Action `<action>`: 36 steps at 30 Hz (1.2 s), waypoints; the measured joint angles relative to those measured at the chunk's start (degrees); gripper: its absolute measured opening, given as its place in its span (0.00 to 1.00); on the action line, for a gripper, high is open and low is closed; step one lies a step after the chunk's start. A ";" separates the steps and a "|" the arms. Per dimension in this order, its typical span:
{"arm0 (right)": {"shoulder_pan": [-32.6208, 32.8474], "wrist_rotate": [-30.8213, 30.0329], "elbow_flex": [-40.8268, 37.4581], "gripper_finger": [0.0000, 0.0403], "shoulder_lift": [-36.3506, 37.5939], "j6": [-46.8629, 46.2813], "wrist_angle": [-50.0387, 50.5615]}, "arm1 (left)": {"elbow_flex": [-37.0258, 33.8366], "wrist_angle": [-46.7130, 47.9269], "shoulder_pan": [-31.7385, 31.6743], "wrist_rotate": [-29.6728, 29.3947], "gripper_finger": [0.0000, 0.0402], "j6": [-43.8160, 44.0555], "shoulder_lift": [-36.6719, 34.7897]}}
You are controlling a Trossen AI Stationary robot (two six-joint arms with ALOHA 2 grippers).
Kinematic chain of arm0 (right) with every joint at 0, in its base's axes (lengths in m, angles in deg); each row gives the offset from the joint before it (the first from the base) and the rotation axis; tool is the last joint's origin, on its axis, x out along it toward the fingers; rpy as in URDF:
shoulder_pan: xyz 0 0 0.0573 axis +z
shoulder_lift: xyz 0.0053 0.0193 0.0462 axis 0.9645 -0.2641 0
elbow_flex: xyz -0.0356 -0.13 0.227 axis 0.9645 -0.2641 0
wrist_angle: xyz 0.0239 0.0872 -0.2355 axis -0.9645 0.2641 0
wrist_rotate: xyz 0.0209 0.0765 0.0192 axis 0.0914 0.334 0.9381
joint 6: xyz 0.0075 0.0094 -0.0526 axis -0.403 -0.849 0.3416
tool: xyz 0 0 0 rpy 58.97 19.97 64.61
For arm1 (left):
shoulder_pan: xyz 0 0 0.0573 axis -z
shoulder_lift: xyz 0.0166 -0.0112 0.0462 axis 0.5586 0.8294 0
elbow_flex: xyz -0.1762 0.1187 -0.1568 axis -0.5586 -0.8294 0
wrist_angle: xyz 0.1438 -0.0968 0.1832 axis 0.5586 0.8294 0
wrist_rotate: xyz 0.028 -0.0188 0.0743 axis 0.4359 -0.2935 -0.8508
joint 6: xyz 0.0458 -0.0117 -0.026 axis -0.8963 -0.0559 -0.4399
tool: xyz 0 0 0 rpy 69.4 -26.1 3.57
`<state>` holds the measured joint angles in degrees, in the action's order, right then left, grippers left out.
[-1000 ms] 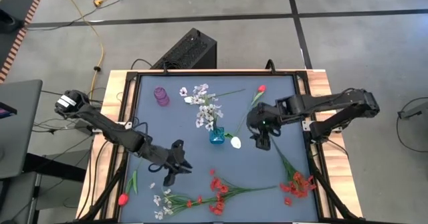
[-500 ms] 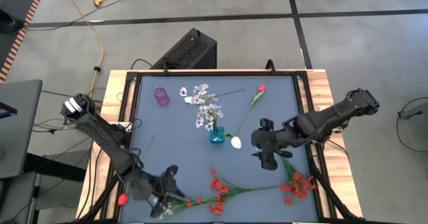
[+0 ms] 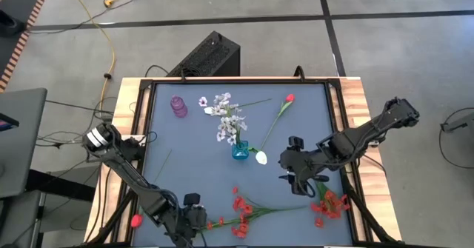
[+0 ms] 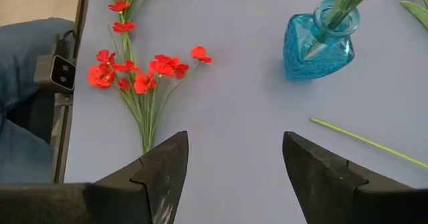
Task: Sort flowers into vase by color
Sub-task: Put the white flowers into the blue vase
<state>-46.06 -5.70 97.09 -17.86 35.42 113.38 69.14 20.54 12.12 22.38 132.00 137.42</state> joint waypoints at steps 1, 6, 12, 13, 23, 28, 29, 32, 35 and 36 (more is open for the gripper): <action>0.16 -0.04 0.00 0.67 0.00 0.00 -0.02 | 0.00 0.49 -0.13 0.63 0.39 0.77 0.13; 1.10 -1.47 0.00 0.67 0.00 0.00 -0.03 | 0.00 4.76 -0.56 1.12 0.51 2.99 0.37; 1.81 -3.02 0.00 0.67 0.00 0.28 -0.01 | 0.00 4.35 -0.58 0.89 0.56 3.05 0.37; 1.81 -3.15 0.00 0.67 0.00 0.36 -0.01 | -0.05 4.34 -0.56 0.89 0.56 3.20 0.37; 3.21 -3.58 0.00 0.67 0.00 0.46 -0.07 | -3.74 -1.55 0.22 -1.35 0.56 5.81 0.43; 4.08 -4.21 0.00 0.67 0.00 0.48 -0.14 | -5.67 -2.02 0.54 -1.77 0.56 5.57 0.43; 4.08 -4.54 0.00 0.67 0.00 0.48 -0.14 | -6.12 -2.01 0.62 -1.33 0.56 6.01 0.43; 4.40 -4.60 0.00 0.67 0.00 0.48 -0.18 | -7.09 -4.63 0.62 -0.30 0.56 6.35 0.88; 4.39 -4.62 0.00 0.67 0.00 0.46 -0.31 | -7.51 -9.01 1.15 0.28 0.56 5.26 3.20; 4.38 -4.62 0.00 0.67 0.00 0.47 -0.42 | -7.24 -9.56 1.17 0.83 0.56 4.89 4.31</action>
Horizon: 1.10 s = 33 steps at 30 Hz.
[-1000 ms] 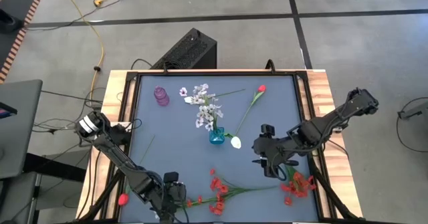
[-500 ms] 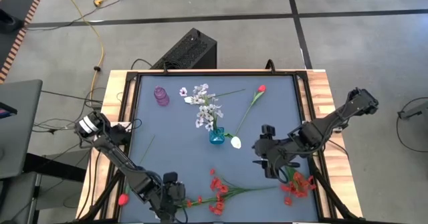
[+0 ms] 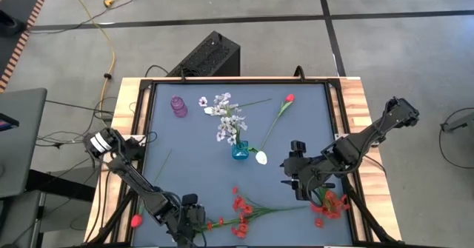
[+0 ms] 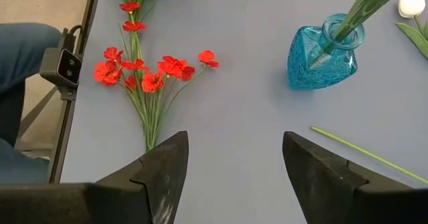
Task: Sort flowers into vase by color
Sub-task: Put the white flowers into the blue vase
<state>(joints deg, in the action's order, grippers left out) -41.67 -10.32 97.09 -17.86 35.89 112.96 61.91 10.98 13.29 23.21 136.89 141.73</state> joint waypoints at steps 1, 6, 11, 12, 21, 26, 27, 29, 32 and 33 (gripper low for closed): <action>0.00 0.00 0.00 0.67 0.00 0.01 -0.11 | 0.48 0.23 0.02 -0.26 0.56 -0.31 0.64; -0.33 0.04 0.00 0.67 0.00 -0.01 -0.09 | 2.09 3.22 0.07 -1.84 0.56 -0.03 2.24; -0.21 0.09 0.00 0.67 0.00 -0.42 -0.06 | 3.90 8.24 -0.08 -2.38 0.52 0.57 2.23; 0.03 0.10 0.00 0.67 0.00 -0.42 -0.06 | 4.48 9.97 -0.27 -2.37 0.49 1.01 2.26; 2.46 0.13 0.00 0.67 0.00 -3.54 -0.11 | 9.56 21.84 -2.61 -1.28 0.05 1.80 2.37; 4.31 0.13 -0.01 0.67 0.00 -5.39 -0.13 | 16.39 35.69 -3.17 -1.27 0.02 0.23 2.37; 4.59 0.11 0.00 0.67 0.00 -5.39 -0.13 | 18.25 39.63 -3.15 -1.63 0.02 0.04 2.37; 5.00 -0.25 0.00 0.67 0.00 -5.43 -0.15 | 22.05 47.83 -3.15 -2.77 0.01 0.10 2.37; 5.54 -2.72 -0.02 0.67 0.00 -5.54 -0.22 | 27.47 58.73 -3.13 -5.20 0.01 0.38 2.37; 5.68 -3.37 0.00 0.67 0.00 -5.55 -0.25 | 29.43 61.57 -3.13 -6.40 0.01 0.39 2.37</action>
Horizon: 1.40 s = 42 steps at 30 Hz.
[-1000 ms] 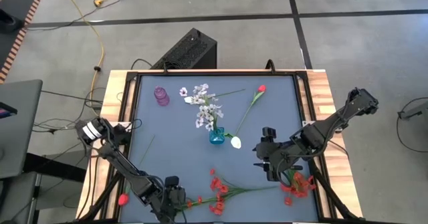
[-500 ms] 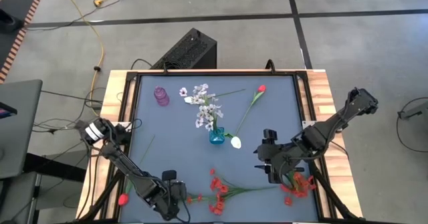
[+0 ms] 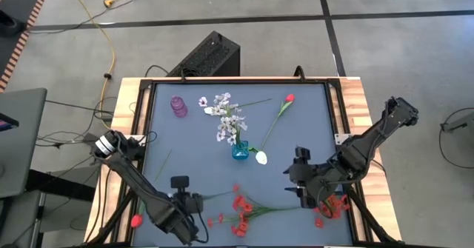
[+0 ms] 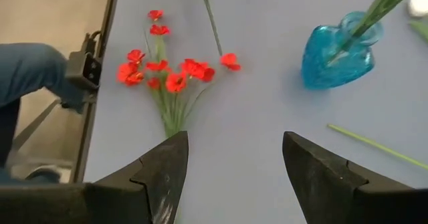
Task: Sort flowers into vase by color
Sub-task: Put the white flowers into the blue vase
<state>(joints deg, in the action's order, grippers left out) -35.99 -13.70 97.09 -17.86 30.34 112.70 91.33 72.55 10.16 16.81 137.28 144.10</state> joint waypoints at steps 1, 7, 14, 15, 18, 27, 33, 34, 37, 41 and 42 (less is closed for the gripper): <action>0.00 -0.60 0.00 0.67 0.00 0.05 -0.03 | 1.86 2.38 0.00 -1.39 0.01 -0.01 -0.01; 1.75 -0.86 0.00 0.67 -2.68 5.62 -2.85 | 10.82 5.85 -0.63 -6.93 0.01 -1.71 -0.04; 6.73 -1.00 0.00 0.67 -10.27 14.96 -8.82 | 12.43 -5.07 -2.53 -7.98 0.00 -6.18 -0.13; 7.31 -1.22 0.00 0.67 -11.57 17.02 -9.83 | 12.19 -6.74 -3.19 -7.22 0.00 -6.49 -0.13; 8.37 -3.92 0.47 0.67 -15.21 22.18 -11.65 | 11.15 -9.19 -5.08 -5.92 0.00 -6.70 0.10; 8.92 -13.39 7.07 0.67 -23.41 25.33 -9.88 | 7.12 -16.10 -10.73 1.03 0.00 -1.70 0.13; 5.02 -19.25 8.55 0.67 -28.39 29.67 -9.74 | 6.04 -23.79 -12.96 3.07 0.00 -5.72 0.13; 4.32 -20.72 9.07 0.67 -29.08 29.79 -9.77 | 6.03 -24.57 -13.15 3.07 0.00 -6.16 0.13; 2.55 -23.30 10.87 0.67 -30.53 29.78 -9.97 | 6.03 -24.94 -13.60 3.01 0.00 -6.51 0.13; 1.11 -22.98 12.03 0.67 -31.02 29.76 -11.07 | 6.03 -24.97 -13.75 1.08 0.00 -6.54 0.13; 0.73 -22.44 12.04 0.67 -30.99 29.76 -11.67 | 6.03 -25.00 -13.75 0.52 0.00 -6.56 0.13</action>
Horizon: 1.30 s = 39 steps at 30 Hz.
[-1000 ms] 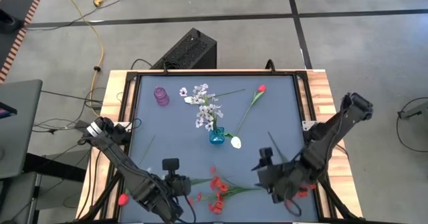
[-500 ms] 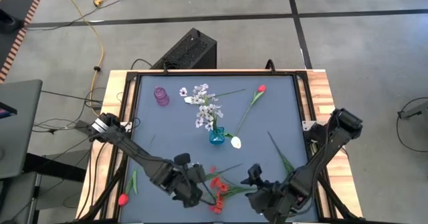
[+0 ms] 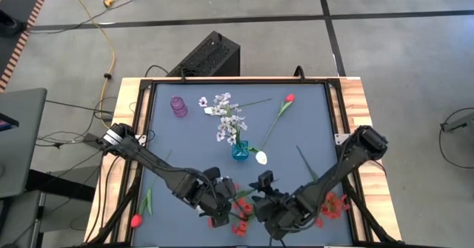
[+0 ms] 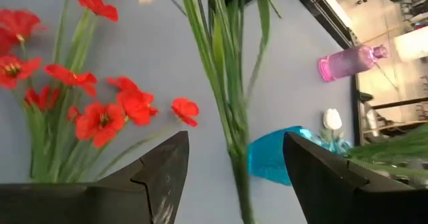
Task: Sort flowers into vase by color
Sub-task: Put the white flowers into the blue vase
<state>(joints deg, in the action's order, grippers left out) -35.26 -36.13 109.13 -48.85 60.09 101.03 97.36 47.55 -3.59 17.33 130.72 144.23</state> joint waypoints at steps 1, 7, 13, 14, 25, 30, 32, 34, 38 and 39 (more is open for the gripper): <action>-0.33 0.54 0.00 0.66 0.06 0.02 -0.37 | 0.00 0.02 0.00 -0.52 0.00 0.01 0.00; -0.91 1.02 0.00 0.56 0.08 0.74 -0.95 | 0.00 -0.17 -0.17 -0.96 0.00 -0.41 0.00; -1.48 2.23 0.00 0.34 0.08 1.14 -1.80 | 0.00 -0.20 -0.26 -0.96 0.01 -1.50 0.00; -1.72 2.27 0.00 0.31 0.08 1.21 -1.86 | 0.00 -0.20 -0.26 -0.98 0.01 -1.55 0.00; -1.54 10.73 0.00 0.08 0.17 1.33 0.27 | 0.47 -3.96 -0.09 -0.54 0.11 -9.53 0.00; 0.12 13.41 -0.04 0.08 1.07 1.36 2.41 | 2.25 -3.09 -0.16 -0.42 0.22 -12.86 0.00; 0.93 14.48 -1.41 0.08 3.16 1.51 1.52 | 2.45 -2.78 0.17 -0.62 0.25 -14.47 -0.45; 1.46 16.07 -4.89 0.08 6.49 1.55 -1.51 | 2.45 -2.61 0.96 -2.98 0.27 -16.61 -1.31; 1.72 20.47 -17.19 0.08 16.29 2.20 -16.07 | 2.49 -2.69 3.90 -13.20 0.27 -19.18 -2.99; 1.72 22.18 -20.85 0.08 19.10 3.08 -21.93 | 2.49 -2.69 4.58 -15.78 0.27 -19.56 -3.06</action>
<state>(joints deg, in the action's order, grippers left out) -33.54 -13.96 88.28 -29.75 63.17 79.10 99.85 44.86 0.99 1.55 111.17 141.18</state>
